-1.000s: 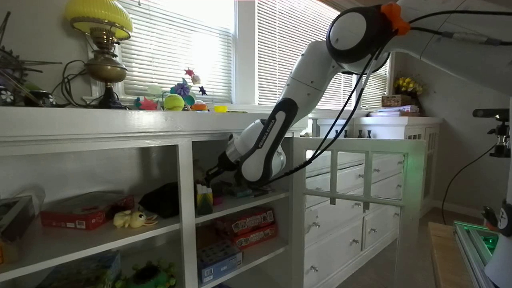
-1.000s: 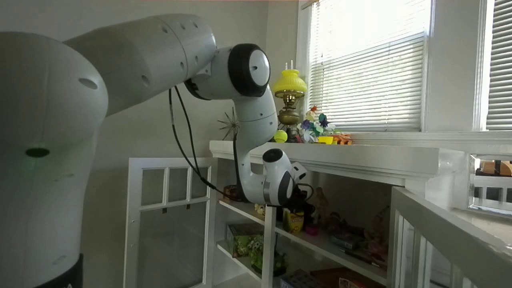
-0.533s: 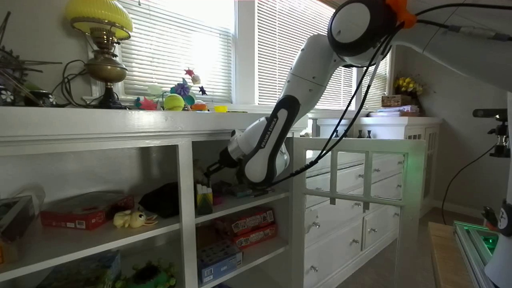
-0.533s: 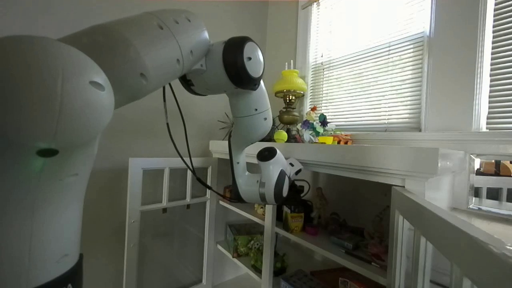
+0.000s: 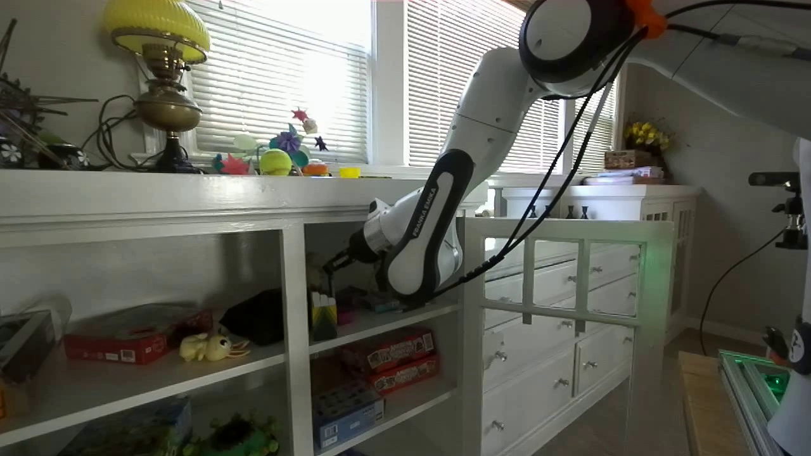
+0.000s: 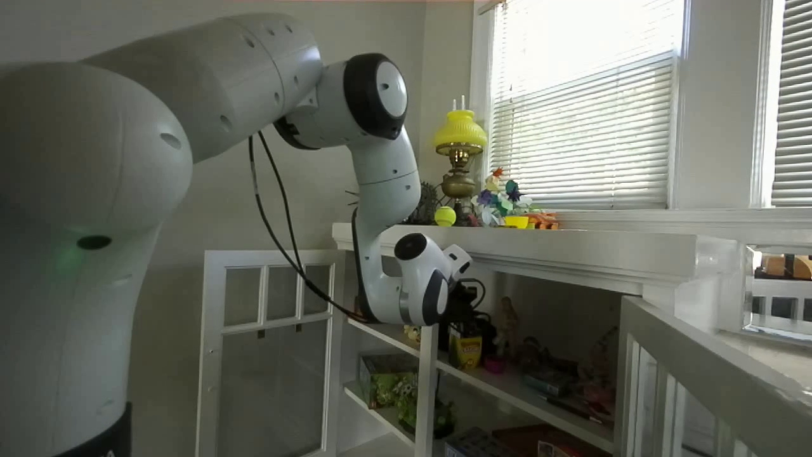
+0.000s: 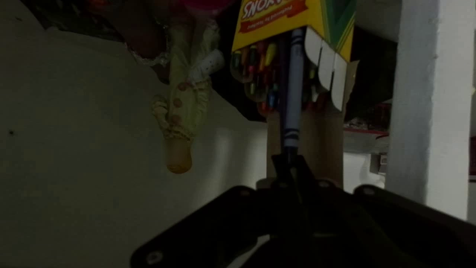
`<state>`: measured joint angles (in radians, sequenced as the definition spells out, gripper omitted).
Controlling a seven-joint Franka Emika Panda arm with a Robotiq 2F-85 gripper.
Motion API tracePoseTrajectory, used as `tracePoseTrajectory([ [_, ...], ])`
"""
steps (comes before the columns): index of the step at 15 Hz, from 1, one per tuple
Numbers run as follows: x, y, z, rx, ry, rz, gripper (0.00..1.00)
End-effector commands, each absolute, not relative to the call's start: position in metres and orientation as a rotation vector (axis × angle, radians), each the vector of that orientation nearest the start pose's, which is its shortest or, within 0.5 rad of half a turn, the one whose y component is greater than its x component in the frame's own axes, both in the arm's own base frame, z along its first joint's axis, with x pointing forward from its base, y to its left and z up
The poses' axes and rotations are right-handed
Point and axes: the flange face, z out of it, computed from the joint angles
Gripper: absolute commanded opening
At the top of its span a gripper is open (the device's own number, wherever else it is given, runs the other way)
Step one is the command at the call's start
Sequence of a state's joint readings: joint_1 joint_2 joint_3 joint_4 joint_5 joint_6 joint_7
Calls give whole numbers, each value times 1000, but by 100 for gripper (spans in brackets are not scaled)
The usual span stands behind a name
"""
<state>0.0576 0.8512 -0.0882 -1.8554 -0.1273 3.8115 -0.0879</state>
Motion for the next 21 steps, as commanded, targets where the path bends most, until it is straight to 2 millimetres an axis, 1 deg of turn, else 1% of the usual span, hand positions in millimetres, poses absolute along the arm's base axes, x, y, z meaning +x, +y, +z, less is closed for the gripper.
tracePoseTrajectory([
  [1, 650, 12, 206, -2725, -403, -1758, 2],
  [5, 641, 15, 209, -2698, -427, -1824, 2],
  [11, 630, 13, 215, -2669, -437, -1914, 2],
  [13, 625, 13, 217, -2678, -429, -1918, 2],
  [16, 612, 11, 222, -2713, -423, -1908, 2],
  [21, 587, 16, 225, -2782, -499, -1821, 2],
])
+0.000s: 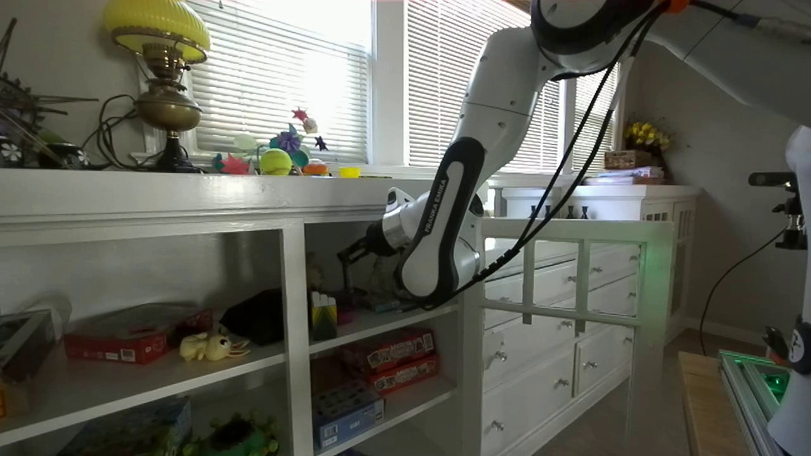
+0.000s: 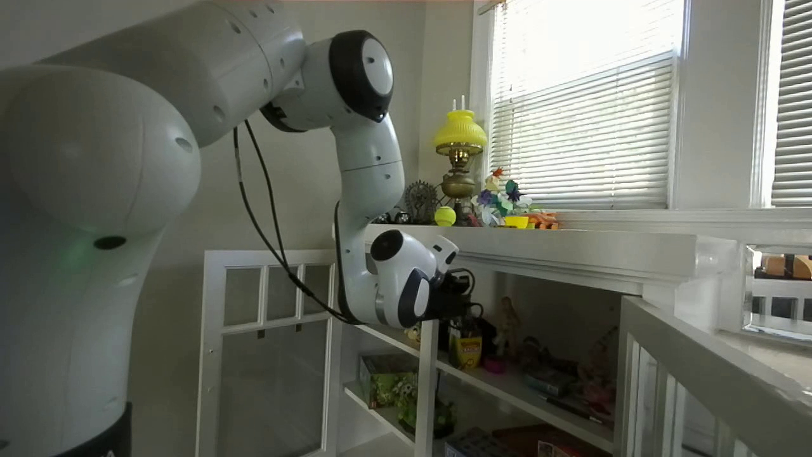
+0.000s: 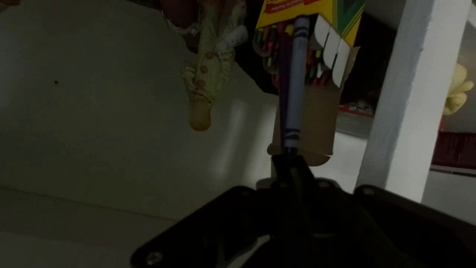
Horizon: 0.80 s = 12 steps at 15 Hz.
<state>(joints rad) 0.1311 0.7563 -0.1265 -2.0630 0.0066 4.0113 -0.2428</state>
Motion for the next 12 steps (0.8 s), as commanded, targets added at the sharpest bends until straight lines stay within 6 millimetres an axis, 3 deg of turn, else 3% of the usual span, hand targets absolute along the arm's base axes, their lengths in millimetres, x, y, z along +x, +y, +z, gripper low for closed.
tracePoseTrajectory([
  [1, 583, 18, 226, -2793, -516, -1805, 2],
  [6, 562, 24, 240, -2836, -556, -1784, 2],
  [12, 542, 45, 280, -2846, -566, -1779, 2],
])
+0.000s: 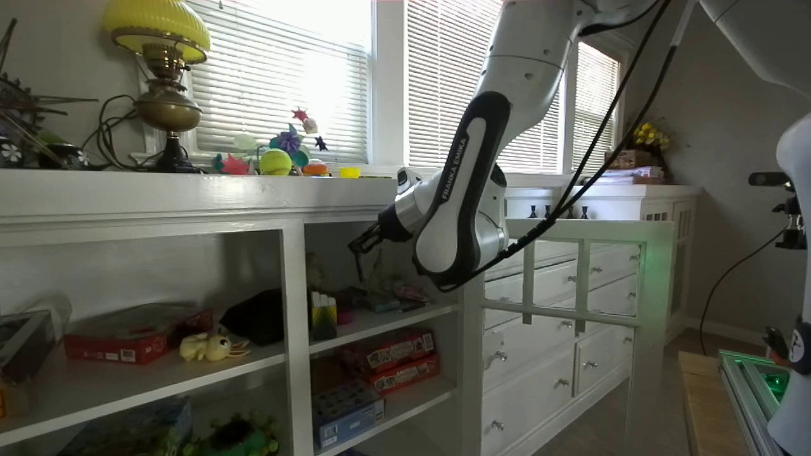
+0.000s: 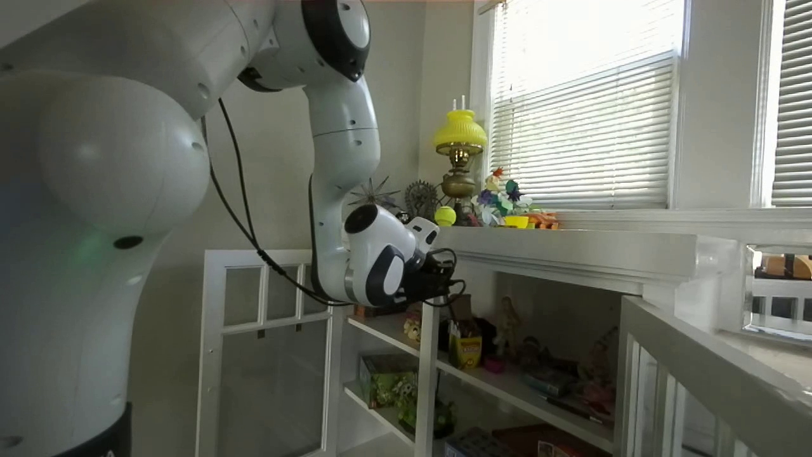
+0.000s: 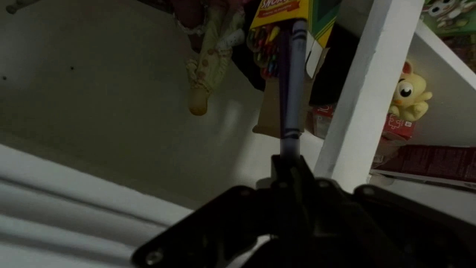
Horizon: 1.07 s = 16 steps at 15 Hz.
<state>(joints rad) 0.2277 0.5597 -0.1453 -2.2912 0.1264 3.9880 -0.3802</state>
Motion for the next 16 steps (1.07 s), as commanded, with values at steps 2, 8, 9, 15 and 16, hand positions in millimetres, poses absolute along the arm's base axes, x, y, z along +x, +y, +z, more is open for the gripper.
tracePoseTrajectory([
  [2, 539, 51, 298, -2843, -562, -1805, 2],
  [8, 543, 64, 352, -2841, -479, -1879, 2],
  [9, 543, 65, 361, -2840, -462, -1888, 2],
  [15, 545, 76, 406, -2820, -354, -1921, 2],
  [16, 546, 78, 414, -2811, -331, -1934, 2],
])
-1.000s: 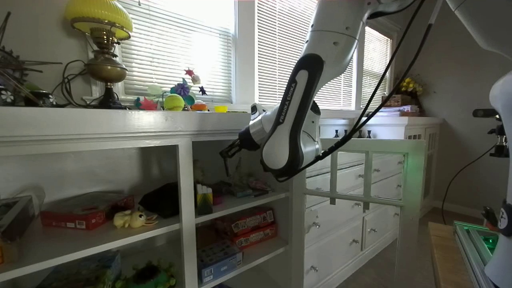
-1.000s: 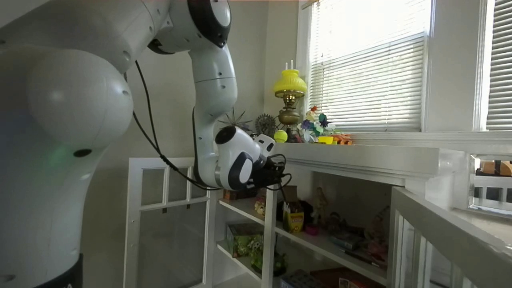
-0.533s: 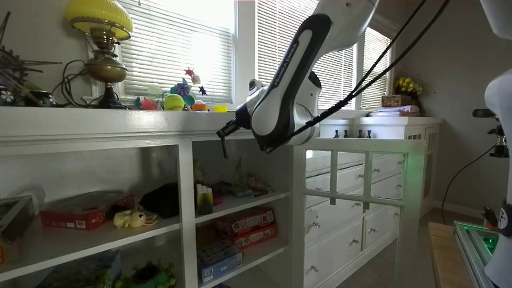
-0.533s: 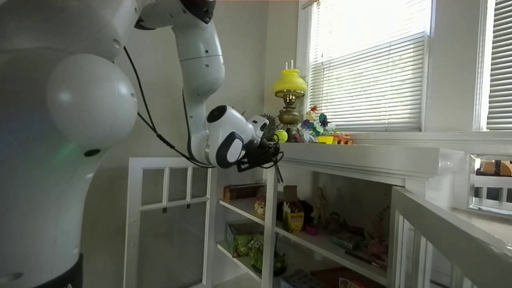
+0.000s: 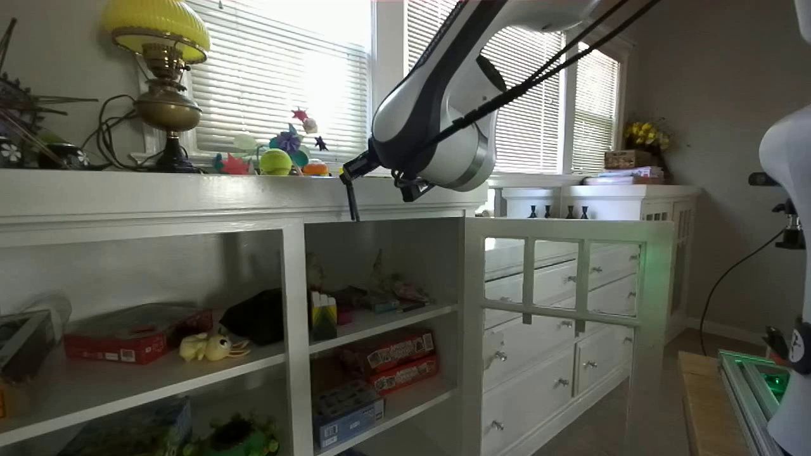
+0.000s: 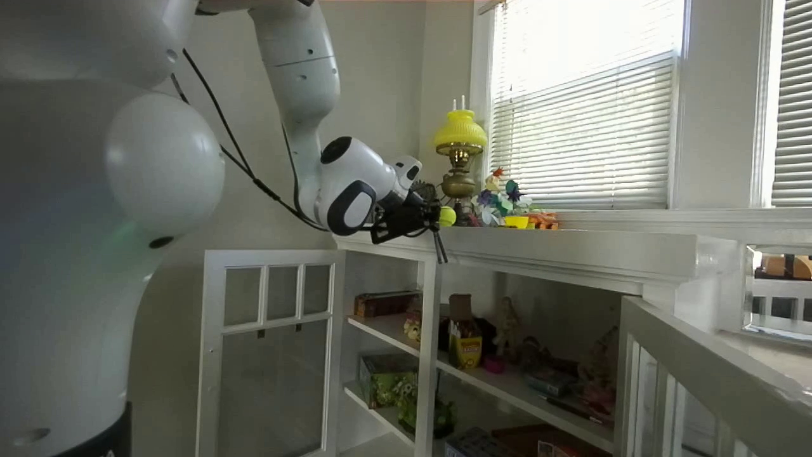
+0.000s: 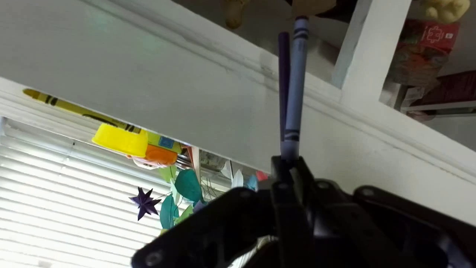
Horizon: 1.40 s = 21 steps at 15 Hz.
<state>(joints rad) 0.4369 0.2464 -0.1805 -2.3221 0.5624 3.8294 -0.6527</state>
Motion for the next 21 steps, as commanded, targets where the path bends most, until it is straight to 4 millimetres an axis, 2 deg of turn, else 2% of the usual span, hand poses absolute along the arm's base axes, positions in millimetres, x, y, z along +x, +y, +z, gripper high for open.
tracePoseTrajectory([
  [1, 548, 79, 421, -2805, -310, -1948, 2],
  [12, 569, 82, 483, -2784, -139, -2089, 2],
  [16, 584, 76, 505, -2770, -148, -2186, 2],
  [18, 593, 70, 508, -2784, -159, -2218, 2],
  [21, 612, 55, 499, -2832, -177, -2250, 2],
])
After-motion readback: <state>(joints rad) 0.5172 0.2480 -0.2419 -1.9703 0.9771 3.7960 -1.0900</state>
